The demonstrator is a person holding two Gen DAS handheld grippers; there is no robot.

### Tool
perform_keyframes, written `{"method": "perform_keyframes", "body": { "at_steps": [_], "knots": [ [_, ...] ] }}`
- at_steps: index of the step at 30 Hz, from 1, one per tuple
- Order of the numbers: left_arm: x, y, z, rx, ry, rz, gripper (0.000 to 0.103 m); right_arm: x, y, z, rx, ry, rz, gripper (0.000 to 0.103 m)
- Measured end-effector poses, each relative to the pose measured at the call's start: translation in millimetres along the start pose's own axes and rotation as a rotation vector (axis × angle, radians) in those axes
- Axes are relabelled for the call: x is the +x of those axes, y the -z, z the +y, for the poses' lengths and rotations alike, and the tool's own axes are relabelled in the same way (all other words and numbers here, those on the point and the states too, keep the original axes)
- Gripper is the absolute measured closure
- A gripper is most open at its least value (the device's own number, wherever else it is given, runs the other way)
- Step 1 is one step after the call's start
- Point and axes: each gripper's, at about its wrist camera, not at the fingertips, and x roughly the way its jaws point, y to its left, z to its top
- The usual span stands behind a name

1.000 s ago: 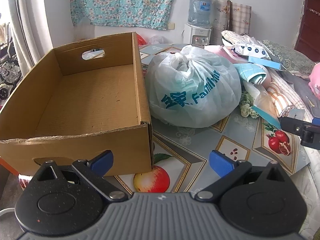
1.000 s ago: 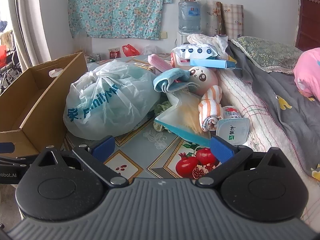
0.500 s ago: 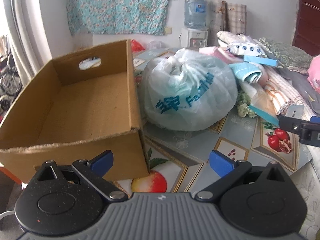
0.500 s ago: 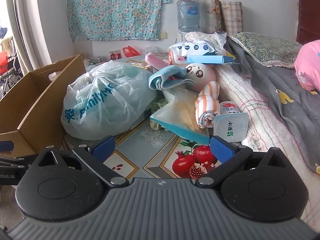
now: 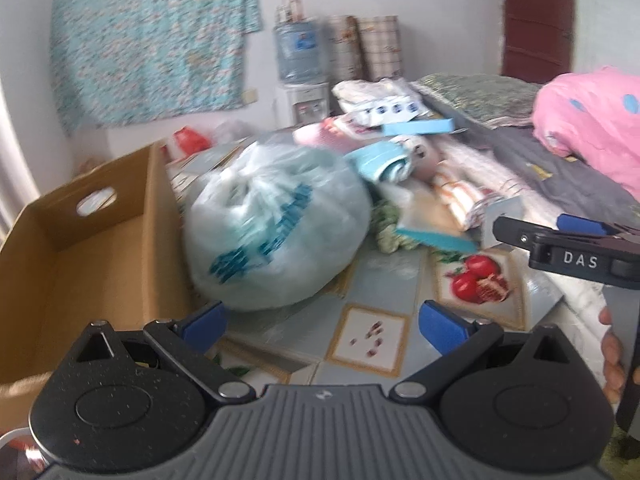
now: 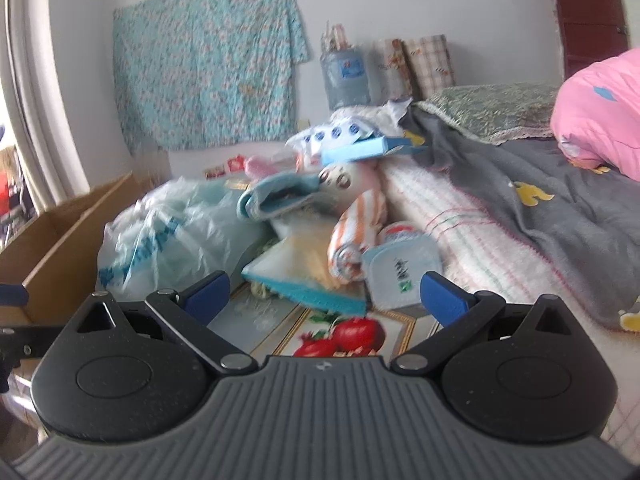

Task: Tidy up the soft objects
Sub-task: 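Reach the right tool to the blue wet-wipes pack and close on it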

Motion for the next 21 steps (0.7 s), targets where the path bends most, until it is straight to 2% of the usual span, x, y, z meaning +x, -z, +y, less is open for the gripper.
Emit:
{"method": "perform_keyframes", "body": {
  "at_steps": [4,7,12,15,17,18,21],
  "knots": [
    [5.2,-14.8,-6.6,0.008,0.051,-0.019,0.0,-3.9,-5.0,-13.1,0.035,-0.012,-0.067,0.001],
    [10.3,-28.1,-7.5,0.017,0.072,-0.001,0.0,1.9,-1.9,-15.1,0.016,-0.034,-0.064,0.001],
    [17.3,-44.2,-4.9,0.024,0.003,-0.025,0.002,15.6,4.2,-3.1,-0.059,-0.066,-0.06,0.002],
    [25.5,-51.7,-2.1,0.005,0.012,-0.019,0.008,20.0,5.5,7.3,-0.124,-0.067,-0.084,0.005],
    [29.2,-54.0,0.1,-0.01,0.035,-0.012,0.018,23.3,7.9,14.1,-0.171,-0.071,-0.095,0.008],
    [33.2,-55.2,0.5,-0.015,0.043,-0.002,0.02,26.1,8.4,16.7,-0.188,-0.068,-0.092,0.011],
    [41.3,-60.2,3.0,-0.019,0.045,0.043,0.035,32.2,1.3,19.0,-0.187,-0.071,-0.079,0.019]
  ]
}}
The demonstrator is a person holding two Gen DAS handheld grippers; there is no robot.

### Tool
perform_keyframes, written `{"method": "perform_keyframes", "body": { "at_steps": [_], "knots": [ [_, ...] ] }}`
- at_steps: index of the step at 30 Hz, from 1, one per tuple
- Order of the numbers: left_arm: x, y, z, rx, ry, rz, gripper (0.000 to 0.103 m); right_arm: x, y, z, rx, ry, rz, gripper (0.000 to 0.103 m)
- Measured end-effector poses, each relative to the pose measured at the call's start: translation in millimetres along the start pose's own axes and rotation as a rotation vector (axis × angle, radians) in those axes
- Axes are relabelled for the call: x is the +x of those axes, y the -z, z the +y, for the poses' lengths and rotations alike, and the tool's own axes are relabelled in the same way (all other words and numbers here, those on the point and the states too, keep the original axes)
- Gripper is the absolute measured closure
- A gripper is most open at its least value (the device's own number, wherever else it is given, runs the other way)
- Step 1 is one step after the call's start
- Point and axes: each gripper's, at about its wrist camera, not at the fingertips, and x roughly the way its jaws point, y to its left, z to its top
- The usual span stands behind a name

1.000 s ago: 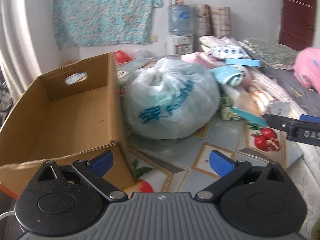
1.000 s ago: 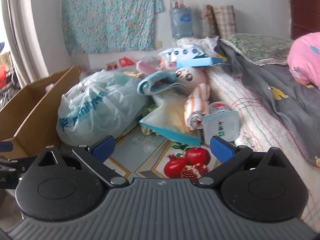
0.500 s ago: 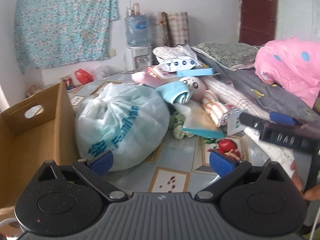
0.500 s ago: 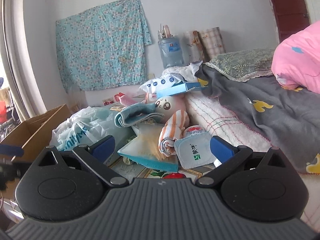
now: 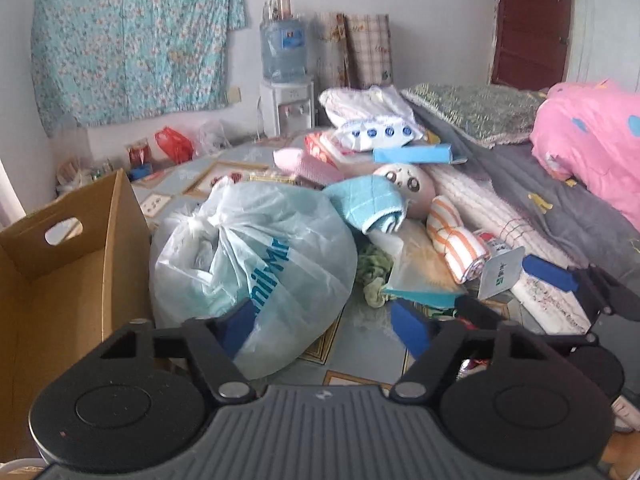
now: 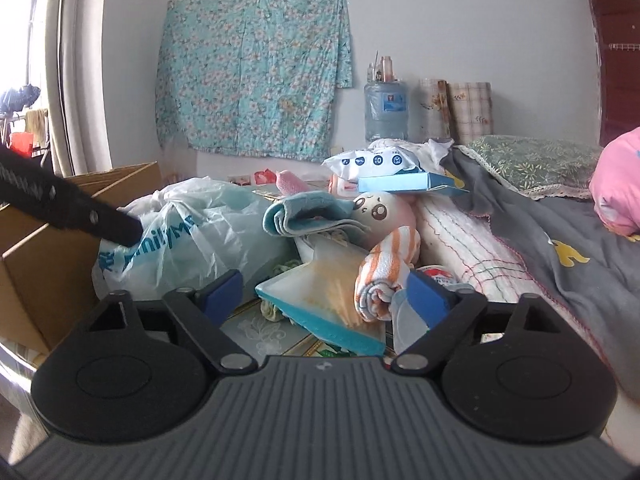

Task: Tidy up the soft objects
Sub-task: 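Reach the right tool to the blue wet-wipes pack and close on it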

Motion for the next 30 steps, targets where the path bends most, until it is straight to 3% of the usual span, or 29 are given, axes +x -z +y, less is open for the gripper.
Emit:
{"method": "perform_keyframes", "body": {
  "at_steps": [6,12,18,22,30],
  "knots": [
    [-20.2,-41.2,23.1,0.01,0.03,0.0,0.038,-5.8,-42.6,-22.3,0.078,-0.001,-0.085,0.023],
    [-22.3,-99.9,42.2,0.042,0.071,-0.013,0.033,-2.6,-116.5,-58.9,0.226,-0.033,-0.159,0.023],
    [14.7,-131.1,21.7,0.17,0.073,-0.082,0.019,61.2,-183.2,-90.5,0.384,-0.175,0.005,0.023],
    [56.6,-148.1,0.8,0.249,0.056,-0.087,0.016,118.1,-201.1,-105.5,0.403,-0.146,0.142,0.023],
    [153.6,-187.7,-10.0,0.274,0.058,0.032,0.016,223.0,-199.3,-156.4,0.488,-0.103,0.296,0.023]
  ]
}}
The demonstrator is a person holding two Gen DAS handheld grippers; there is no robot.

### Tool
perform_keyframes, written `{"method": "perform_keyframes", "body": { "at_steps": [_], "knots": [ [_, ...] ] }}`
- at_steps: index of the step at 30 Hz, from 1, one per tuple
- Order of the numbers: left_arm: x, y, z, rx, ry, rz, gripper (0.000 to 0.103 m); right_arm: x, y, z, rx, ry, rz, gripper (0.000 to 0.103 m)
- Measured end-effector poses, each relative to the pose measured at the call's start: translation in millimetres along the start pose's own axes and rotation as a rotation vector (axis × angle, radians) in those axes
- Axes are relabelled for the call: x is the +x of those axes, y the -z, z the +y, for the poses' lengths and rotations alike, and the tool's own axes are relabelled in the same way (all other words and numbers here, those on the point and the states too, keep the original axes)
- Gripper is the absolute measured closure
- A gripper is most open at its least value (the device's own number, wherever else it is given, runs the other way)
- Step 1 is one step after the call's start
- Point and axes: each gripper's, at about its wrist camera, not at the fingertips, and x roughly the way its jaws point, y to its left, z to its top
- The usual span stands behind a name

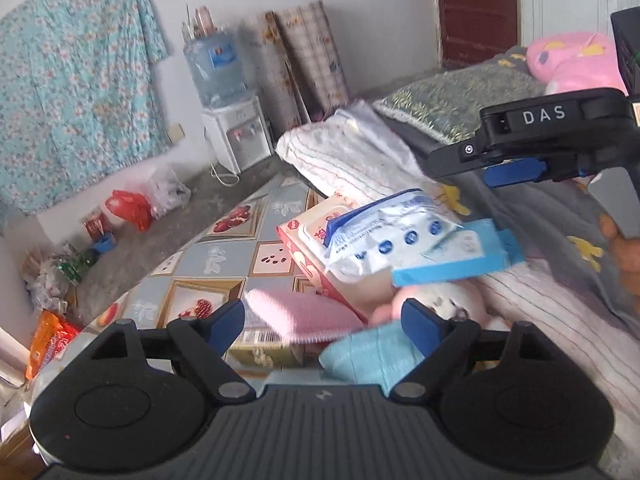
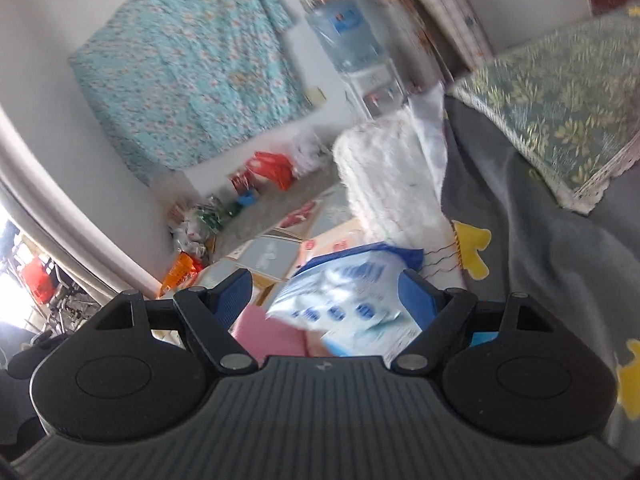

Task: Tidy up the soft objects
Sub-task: 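Reach the right tool to the blue wet-wipes pack and close on it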

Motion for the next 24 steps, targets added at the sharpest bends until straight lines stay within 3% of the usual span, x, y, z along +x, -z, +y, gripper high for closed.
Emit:
{"method": "perform_keyframes", "body": {
  "at_steps": [5,12,20,24],
  "knots": [
    [42.9,-14.5,-7.5,0.092,-0.007,-0.005,0.016,58.8,-19.6,-32.4,0.097,0.0,0.119,0.023],
    [74.4,-20.1,-42.1,0.312,-0.019,-0.062,0.016,99.3,-14.3,-60.7,0.219,-0.058,0.235,0.028],
    [109.3,-34.8,-57.2,0.366,0.056,-0.049,0.016,127.7,-9.0,-76.6,0.309,-0.131,0.285,0.028],
    [116.3,-34.3,-61.8,0.377,0.089,-0.043,0.016,134.5,-7.8,-78.3,0.32,-0.164,0.289,0.037]
  ]
}}
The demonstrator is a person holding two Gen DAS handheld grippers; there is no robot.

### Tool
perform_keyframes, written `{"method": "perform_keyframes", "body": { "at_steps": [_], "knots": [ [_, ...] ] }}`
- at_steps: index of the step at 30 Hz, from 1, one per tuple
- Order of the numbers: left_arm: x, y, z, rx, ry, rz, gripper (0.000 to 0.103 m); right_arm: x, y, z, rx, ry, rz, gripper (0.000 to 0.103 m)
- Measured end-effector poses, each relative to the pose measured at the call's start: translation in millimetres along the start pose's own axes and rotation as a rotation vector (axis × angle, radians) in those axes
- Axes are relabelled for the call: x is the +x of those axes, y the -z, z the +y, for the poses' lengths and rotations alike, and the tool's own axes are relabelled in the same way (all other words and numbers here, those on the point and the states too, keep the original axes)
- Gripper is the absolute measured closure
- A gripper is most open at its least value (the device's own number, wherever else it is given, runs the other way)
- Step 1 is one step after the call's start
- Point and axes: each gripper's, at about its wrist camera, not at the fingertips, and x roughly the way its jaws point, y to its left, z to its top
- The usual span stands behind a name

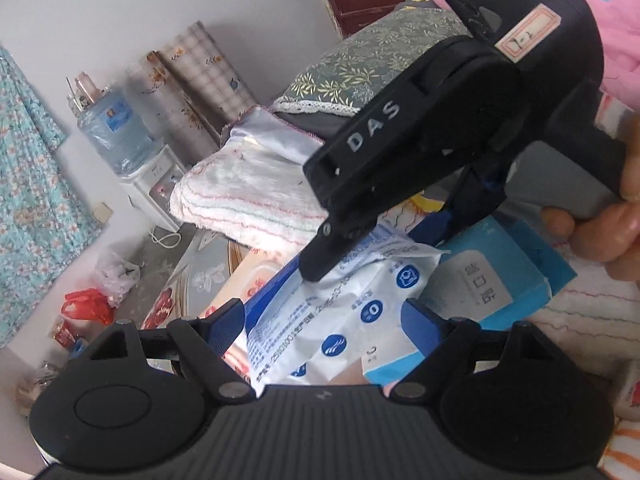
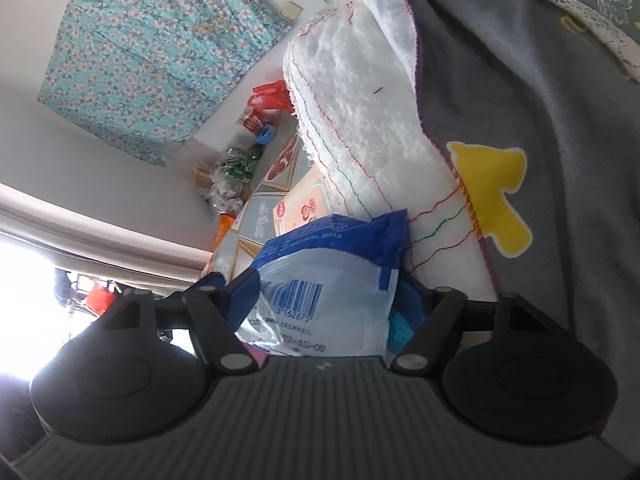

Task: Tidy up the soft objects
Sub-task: 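Reach the right tool to the blue wet-wipes pack and close on it, then lift the wet-wipes pack with the right tool and carry it toward the box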

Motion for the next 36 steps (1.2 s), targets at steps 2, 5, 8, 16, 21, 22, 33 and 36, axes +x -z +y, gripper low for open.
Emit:
{"method": "perform_keyframes", "body": {
  "at_steps": [2,5,8,16,21,22,33,36],
  "knots": [
    [0.9,-0.3,0.9,-0.011,0.017,-0.006,0.016,0.2,2.4,1.1,-0.007,-0.002,-0.005,0.04],
    [3.8,0.1,4.9,-0.04,0.036,0.002,0.017,-0.9,4.3,2.6,-0.026,-0.004,-0.018,0.051],
    [3.4,-0.6,4.5,-0.037,0.032,-0.001,0.017,-3.2,4.5,5.9,-0.038,-0.004,-0.032,0.061],
    [3.9,-2.5,3.5,-0.066,0.009,0.013,0.029,-7.3,4.8,19.2,-0.051,-0.043,-0.035,0.071],
    [-5.4,1.6,5.1,-0.062,-0.005,-0.027,0.05,-10.2,2.7,23.4,-0.035,-0.074,-0.043,0.071],
    [-9.4,1.5,3.6,-0.055,-0.009,-0.045,0.057,-10.1,1.9,24.6,-0.031,-0.08,-0.047,0.071],
    [-35.9,1.7,24.7,-0.16,-0.034,-0.135,0.073,-23.7,-0.2,26.4,0.018,-0.238,-0.102,0.062],
    [-46.3,-0.1,38.6,-0.224,-0.03,-0.158,0.074,-30.6,2.3,31.5,0.004,-0.225,-0.141,0.062]
  ]
}}
